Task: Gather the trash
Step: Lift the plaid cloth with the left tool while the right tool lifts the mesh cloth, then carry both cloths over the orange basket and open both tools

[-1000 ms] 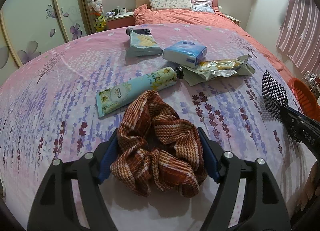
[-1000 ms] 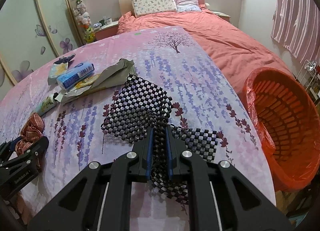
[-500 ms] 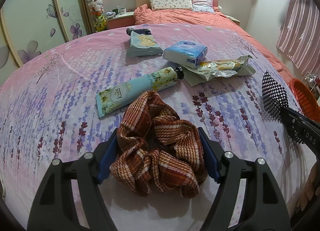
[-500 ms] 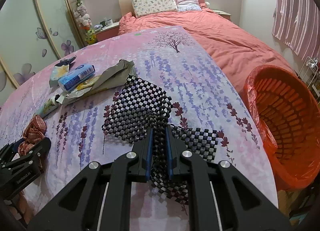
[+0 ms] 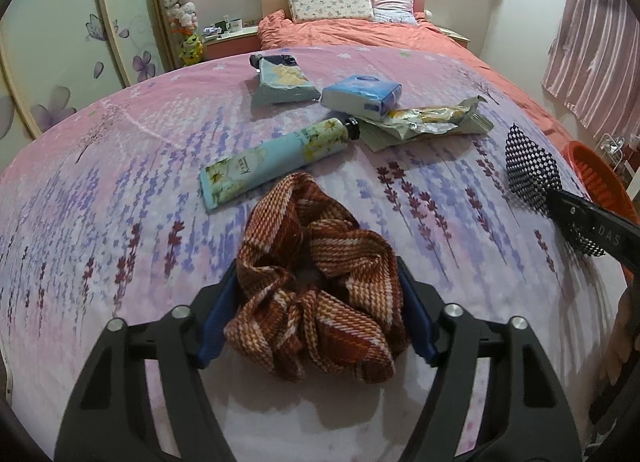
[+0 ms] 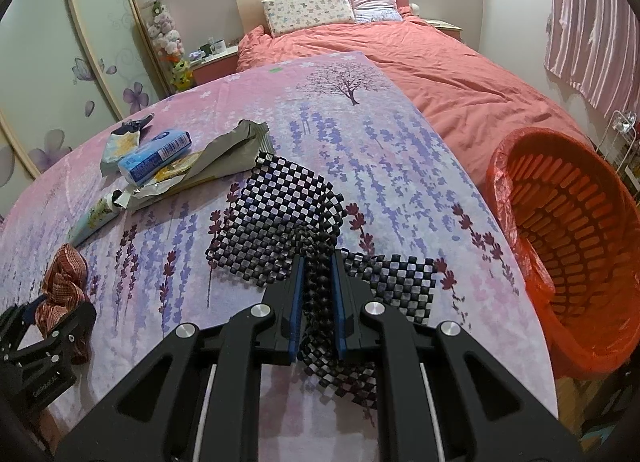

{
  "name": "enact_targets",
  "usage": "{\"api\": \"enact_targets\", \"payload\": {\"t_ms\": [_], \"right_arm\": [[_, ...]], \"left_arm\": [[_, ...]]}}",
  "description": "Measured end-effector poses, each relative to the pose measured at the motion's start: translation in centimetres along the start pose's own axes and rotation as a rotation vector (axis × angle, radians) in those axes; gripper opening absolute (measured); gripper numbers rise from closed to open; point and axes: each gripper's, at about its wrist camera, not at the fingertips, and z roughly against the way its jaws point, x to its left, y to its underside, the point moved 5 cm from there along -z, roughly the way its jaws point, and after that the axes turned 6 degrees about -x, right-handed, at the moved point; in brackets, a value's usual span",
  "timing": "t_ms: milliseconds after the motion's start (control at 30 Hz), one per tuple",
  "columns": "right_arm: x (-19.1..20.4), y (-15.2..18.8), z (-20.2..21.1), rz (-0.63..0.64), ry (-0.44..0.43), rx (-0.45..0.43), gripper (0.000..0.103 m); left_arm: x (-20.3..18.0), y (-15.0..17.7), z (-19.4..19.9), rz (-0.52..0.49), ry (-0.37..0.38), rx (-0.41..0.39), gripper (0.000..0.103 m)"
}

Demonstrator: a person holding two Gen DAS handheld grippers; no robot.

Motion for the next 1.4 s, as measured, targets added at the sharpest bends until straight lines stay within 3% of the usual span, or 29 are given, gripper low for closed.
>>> {"api": "enact_targets", "payload": {"t_ms": [100, 200, 433, 700, 1000, 1400], "right_arm": [[0.0, 0.3, 0.5, -0.004, -0.010, 0.002, 0.012], [-0.4, 0.4, 1.5, -0.039, -0.053, -0.007, 0.011], [-2.5, -2.0, 5.0, -0.091, -0.095, -0.080, 0.011], [-5.4, -4.4, 8.8, -0.122, -0.097, -0.164, 0.011], [-9.8, -6.1, 12.3, -0.092, -0.004, -0.281, 0.011], [-18.4, -6.8, 13.2, -0.201, 0.076, -0.358, 0.011]], "left_arm": [[-0.1, 0.0, 0.3, -0.013, 0.003, -0.012, 0.041], [-0.5, -0.3, 0.8, -0.029, 0.022, -0.022, 0.035], [-2.6, -3.1, 3.7, -0.042, 0.065, -0.088, 0.035], [-8.1, -6.8, 7.3, -0.065, 0.164, -0.164, 0.035], [-16.3, -9.4, 8.9, -0.128, 0.283, -0.196, 0.035], [-28.9, -9.5, 8.3, -0.239, 0.459, -0.184, 0.035]]}}
